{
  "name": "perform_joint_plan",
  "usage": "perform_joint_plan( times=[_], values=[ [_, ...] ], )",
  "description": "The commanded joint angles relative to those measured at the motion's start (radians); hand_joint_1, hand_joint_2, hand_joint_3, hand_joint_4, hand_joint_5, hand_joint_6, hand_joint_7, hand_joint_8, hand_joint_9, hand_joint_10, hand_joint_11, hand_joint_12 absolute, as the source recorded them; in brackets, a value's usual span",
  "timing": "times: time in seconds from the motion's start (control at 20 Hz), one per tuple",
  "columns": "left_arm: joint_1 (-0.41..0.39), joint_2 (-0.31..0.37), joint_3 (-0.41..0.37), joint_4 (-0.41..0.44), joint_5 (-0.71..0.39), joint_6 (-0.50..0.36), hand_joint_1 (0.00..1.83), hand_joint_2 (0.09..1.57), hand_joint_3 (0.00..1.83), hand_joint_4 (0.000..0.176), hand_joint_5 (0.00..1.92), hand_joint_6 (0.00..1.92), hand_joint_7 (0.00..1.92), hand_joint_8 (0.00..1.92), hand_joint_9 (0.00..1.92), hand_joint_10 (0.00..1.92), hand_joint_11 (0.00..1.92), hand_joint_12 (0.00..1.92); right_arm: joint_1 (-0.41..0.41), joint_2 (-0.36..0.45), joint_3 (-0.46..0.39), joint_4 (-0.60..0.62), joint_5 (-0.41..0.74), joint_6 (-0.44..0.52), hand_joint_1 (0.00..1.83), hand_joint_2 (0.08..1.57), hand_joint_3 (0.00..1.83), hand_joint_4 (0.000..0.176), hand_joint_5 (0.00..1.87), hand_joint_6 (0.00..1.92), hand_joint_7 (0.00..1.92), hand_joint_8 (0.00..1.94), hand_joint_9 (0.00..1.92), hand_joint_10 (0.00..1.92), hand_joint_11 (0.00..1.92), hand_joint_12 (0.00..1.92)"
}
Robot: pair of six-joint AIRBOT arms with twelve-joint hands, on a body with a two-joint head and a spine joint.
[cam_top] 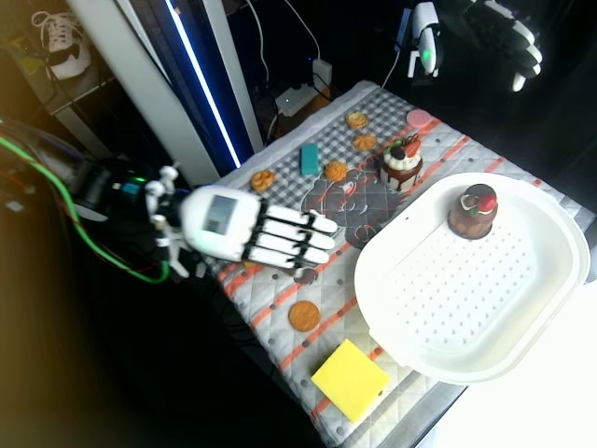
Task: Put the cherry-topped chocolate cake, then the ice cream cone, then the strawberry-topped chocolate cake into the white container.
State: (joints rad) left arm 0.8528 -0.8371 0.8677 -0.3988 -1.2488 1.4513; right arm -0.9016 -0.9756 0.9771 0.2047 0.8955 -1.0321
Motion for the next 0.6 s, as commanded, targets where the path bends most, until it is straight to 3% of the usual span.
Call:
perform_joint_plan(
  times=[0.0, 0.05, 0.1, 0.2, 0.25, 0.3, 0.4, 0.45, 0.5, 0.55],
  values=[
    [-0.005, 0.018, 0.000, 0.011, -0.148, -0.008, 0.82, 1.29, 0.00, 0.094, 0.06, 0.00, 0.07, 0.00, 0.07, 0.02, 0.00, 0.90, 0.015, 0.005, 0.002, -0.011, 0.103, -0.004, 1.16, 1.25, 0.00, 0.000, 0.65, 1.24, 0.79, 1.30, 0.68, 1.52, 0.66, 1.90],
    [0.002, 0.022, -0.004, 0.010, -0.159, -0.008, 0.80, 1.29, 0.00, 0.094, 0.05, 0.00, 0.07, 0.00, 0.07, 0.02, 0.00, 0.82, 0.027, 0.008, 0.003, -0.023, 0.103, -0.004, 1.20, 1.25, 0.00, 0.000, 0.71, 1.15, 0.80, 1.55, 0.98, 1.76, 1.02, 1.92],
    [0.006, 0.023, -0.005, 0.010, -0.166, -0.008, 0.77, 1.29, 0.00, 0.091, 0.04, 0.00, 0.06, 0.00, 0.07, 0.02, 0.00, 0.78, 0.038, 0.015, 0.002, -0.035, 0.105, -0.004, 1.20, 1.26, 0.00, 0.000, 0.68, 1.18, 0.77, 1.64, 1.05, 1.85, 1.13, 1.92],
    [0.009, 0.024, -0.008, 0.010, -0.173, -0.008, 0.75, 1.27, 0.00, 0.079, 0.06, 0.01, 0.07, 0.00, 0.08, 0.02, 0.00, 0.76, 0.053, 0.032, -0.007, -0.059, 0.122, -0.004, 1.19, 1.28, 0.00, 0.000, 0.63, 1.25, 0.77, 1.65, 1.06, 1.85, 1.15, 1.92],
    [0.013, 0.026, -0.010, 0.010, -0.178, -0.008, 0.76, 1.27, 0.00, 0.083, 0.06, 0.00, 0.08, 0.00, 0.09, 0.02, 0.00, 0.70, 0.066, 0.048, -0.016, -0.075, 0.145, -0.004, 1.11, 1.26, 0.00, 0.000, 0.70, 1.35, 0.97, 1.75, 1.17, 1.91, 1.23, 1.92],
    [0.018, 0.027, -0.012, 0.010, -0.183, -0.008, 0.76, 1.27, 0.00, 0.083, 0.06, 0.00, 0.09, 0.00, 0.09, 0.02, 0.00, 0.69, 0.083, 0.064, -0.026, -0.091, 0.172, -0.008, 1.11, 1.25, 0.00, 0.000, 0.73, 1.34, 0.99, 1.77, 1.18, 1.92, 1.26, 1.92],
    [0.028, 0.028, -0.017, 0.008, -0.192, -0.008, 0.77, 1.27, 0.00, 0.080, 0.07, 0.00, 0.10, 0.00, 0.10, 0.02, 0.00, 0.72, 0.118, 0.078, -0.034, -0.110, 0.194, -0.032, 1.11, 1.24, 0.00, 0.000, 0.75, 1.33, 0.94, 1.83, 1.11, 1.92, 1.19, 1.92],
    [0.040, 0.028, -0.022, -0.003, -0.202, -0.008, 0.76, 1.27, 0.00, 0.098, 0.07, 0.00, 0.10, 0.00, 0.13, 0.03, 0.00, 0.86, 0.158, 0.080, -0.030, -0.114, 0.191, -0.063, 1.10, 1.24, 0.00, 0.000, 0.75, 1.32, 0.90, 1.94, 1.13, 1.92, 1.22, 1.92],
    [0.046, 0.027, -0.025, -0.007, -0.206, -0.008, 0.76, 1.27, 0.00, 0.098, 0.07, 0.00, 0.10, 0.00, 0.13, 0.03, 0.00, 0.86, 0.180, 0.079, -0.024, -0.116, 0.184, -0.074, 1.10, 1.24, 0.00, 0.000, 0.75, 1.32, 0.90, 1.94, 1.13, 1.92, 1.22, 1.92],
    [0.055, 0.022, -0.029, -0.008, -0.208, -0.008, 0.79, 1.28, 0.00, 0.075, 0.07, 0.00, 0.08, 0.00, 0.11, 0.02, 0.00, 0.81, 0.225, 0.071, -0.008, -0.116, 0.158, -0.098, 1.20, 1.23, 0.00, 0.000, 0.71, 1.18, 0.87, 1.55, 0.94, 1.73, 0.97, 1.92]
  ],
)
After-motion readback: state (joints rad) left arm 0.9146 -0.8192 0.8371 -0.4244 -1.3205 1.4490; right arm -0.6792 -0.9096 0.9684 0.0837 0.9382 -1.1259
